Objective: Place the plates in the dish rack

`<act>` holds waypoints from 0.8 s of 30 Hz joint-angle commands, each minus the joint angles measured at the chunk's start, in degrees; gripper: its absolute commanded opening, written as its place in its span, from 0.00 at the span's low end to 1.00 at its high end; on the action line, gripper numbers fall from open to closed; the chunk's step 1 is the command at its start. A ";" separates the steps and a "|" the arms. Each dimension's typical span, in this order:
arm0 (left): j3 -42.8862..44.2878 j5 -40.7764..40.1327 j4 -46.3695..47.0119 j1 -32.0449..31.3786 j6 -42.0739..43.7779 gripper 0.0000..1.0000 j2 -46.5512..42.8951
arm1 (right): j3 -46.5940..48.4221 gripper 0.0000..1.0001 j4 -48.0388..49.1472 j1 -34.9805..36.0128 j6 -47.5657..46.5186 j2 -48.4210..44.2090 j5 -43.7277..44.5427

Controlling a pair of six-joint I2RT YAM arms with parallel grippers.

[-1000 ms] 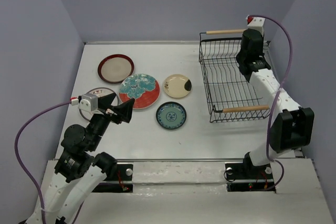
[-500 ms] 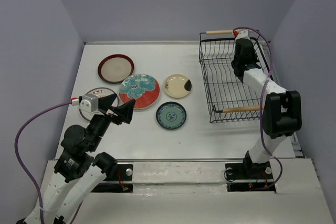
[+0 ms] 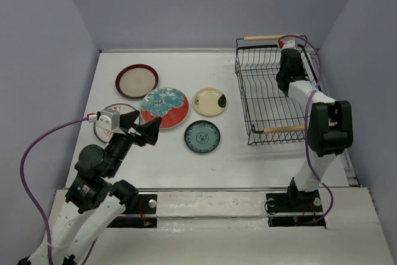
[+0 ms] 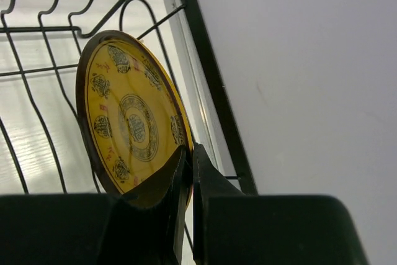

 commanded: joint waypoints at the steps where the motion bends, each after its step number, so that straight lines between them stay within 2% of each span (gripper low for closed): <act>1: 0.60 -0.44 2.04 -0.26 0.60 0.99 1.06 | 3.08 0.07 3.45 -0.06 1.31 1.16 0.03; 2: 0.42 -0.44 2.22 -0.34 0.34 0.99 1.23 | 3.35 0.08 3.45 -0.06 1.83 1.24 0.91; 4: 0.34 -0.26 2.39 -0.26 -0.62 0.99 2.46 | 3.87 0.22 3.45 -0.06 2.18 1.07 1.44; 5: 0.34 0.52 2.40 -0.34 -1.15 0.99 2.99 | 4.22 0.42 3.37 -0.06 2.36 0.55 1.62; 6: 0.34 0.61 2.48 -0.35 -1.50 0.99 3.69 | 4.57 0.52 2.84 -0.06 3.93 0.11 1.70; 7: 0.51 0.62 2.40 -0.26 -1.94 0.99 4.91 | 5.88 0.68 0.23 -0.06 5.51 -0.33 1.36; 9: 0.69 0.35 2.05 -0.26 -2.91 0.99 5.80 | 8.08 0.76 -4.34 -0.06 11.72 -1.74 -0.30; 10: 0.69 -0.43 1.96 -0.17 -3.17 0.99 5.98 | 10.88 0.80 -10.72 -0.06 14.64 -2.09 -1.10; 15: 0.69 -2.72 1.34 0.27 -4.93 0.99 6.86 | 11.97 0.81 -20.36 2.04 31.25 -7.88 -10.84; 16: 1.03 -2.90 0.82 0.44 -5.63 0.99 7.99 | 10.22 0.82 -20.71 4.75 35.54 -10.68 -14.69; 24: 3.15 -1.85 -0.59 0.62 -10.99 0.99 14.94 | 4.41 0.82 -20.72 26.73 42.60 -20.19 -24.82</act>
